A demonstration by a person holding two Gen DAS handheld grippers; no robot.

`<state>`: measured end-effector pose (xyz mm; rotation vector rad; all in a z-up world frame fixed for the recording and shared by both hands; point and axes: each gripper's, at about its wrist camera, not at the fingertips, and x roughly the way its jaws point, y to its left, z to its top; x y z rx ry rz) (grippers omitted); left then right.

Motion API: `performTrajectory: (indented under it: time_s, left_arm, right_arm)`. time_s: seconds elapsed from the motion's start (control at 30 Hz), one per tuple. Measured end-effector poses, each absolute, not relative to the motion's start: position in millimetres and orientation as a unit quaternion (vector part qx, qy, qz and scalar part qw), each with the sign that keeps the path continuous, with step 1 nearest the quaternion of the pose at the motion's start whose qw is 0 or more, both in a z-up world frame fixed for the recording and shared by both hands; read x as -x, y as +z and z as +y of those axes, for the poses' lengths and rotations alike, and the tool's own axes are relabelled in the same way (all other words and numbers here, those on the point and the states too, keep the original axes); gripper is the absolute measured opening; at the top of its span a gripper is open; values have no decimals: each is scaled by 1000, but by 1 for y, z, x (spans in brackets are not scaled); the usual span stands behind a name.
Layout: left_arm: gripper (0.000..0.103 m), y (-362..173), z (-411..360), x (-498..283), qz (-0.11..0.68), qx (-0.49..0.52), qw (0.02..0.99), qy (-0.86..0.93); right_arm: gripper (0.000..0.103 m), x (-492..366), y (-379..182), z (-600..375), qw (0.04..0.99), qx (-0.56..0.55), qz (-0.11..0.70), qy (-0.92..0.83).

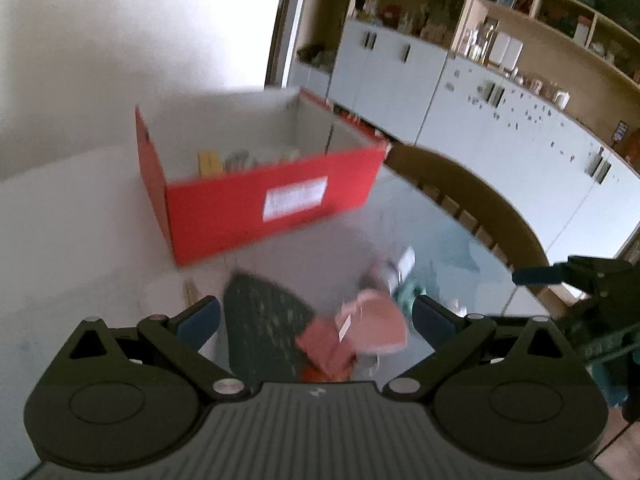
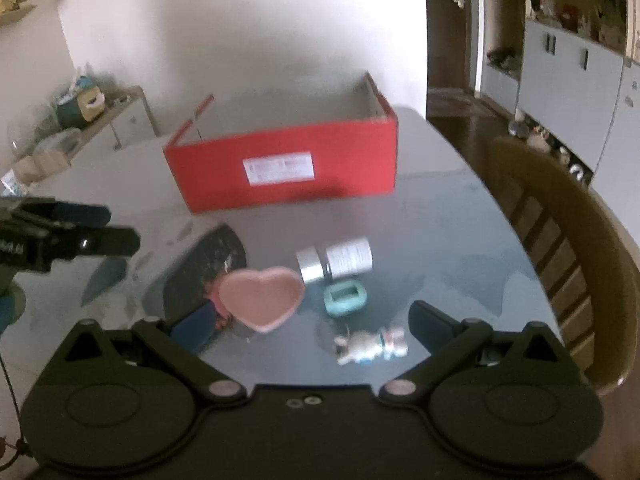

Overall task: Organize rigid objects
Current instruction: 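Move both tools back out of the box over the remaining table items, then grasp the orange toy figure with the left tool while the right tool grasps the white bunny keychain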

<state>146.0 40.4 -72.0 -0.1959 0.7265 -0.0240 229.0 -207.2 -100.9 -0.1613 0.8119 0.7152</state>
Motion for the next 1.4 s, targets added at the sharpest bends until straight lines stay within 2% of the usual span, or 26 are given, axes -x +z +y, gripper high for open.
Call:
performTrajectory:
  time_s: [0.27, 0.4, 0.83, 0.87, 0.9, 0.97, 1.03, 1.17, 1.4]
  left_arm:
    - [103, -117, 30, -131, 392, 92, 915, -9]
    - [103, -132, 26, -129, 400, 85, 912, -7]
    - [101, -158, 17, -139, 409, 64, 910, -14]
    - [96, -160, 16, -140, 410, 61, 910, -12]
    - [87, -161, 16, -141, 411, 61, 909, -14]
    - [77, -163, 16, -142, 412, 63, 909, -14]
    - [75, -164, 16, -143, 415, 60, 908, -12]
    - [55, -167, 14, -146, 421, 46, 906, -13]
    - [41, -168, 6, -148, 427, 25, 904, -26]
  right_arm:
    - [100, -237, -129, -210, 850, 88, 408, 322]
    - [93, -243, -140, -208, 849, 103, 412, 313]
    - [87, -264, -162, -208, 840, 98, 439, 304]
    - [82, -265, -163, -207, 839, 98, 441, 305]
    - [79, -266, -163, -207, 838, 98, 442, 305]
    - [79, -266, -163, -206, 838, 100, 442, 305]
    - [79, -267, -164, -204, 838, 102, 442, 305]
    - [78, -267, -166, -202, 837, 107, 441, 304]
    - [68, -268, -167, -201, 839, 117, 441, 298]
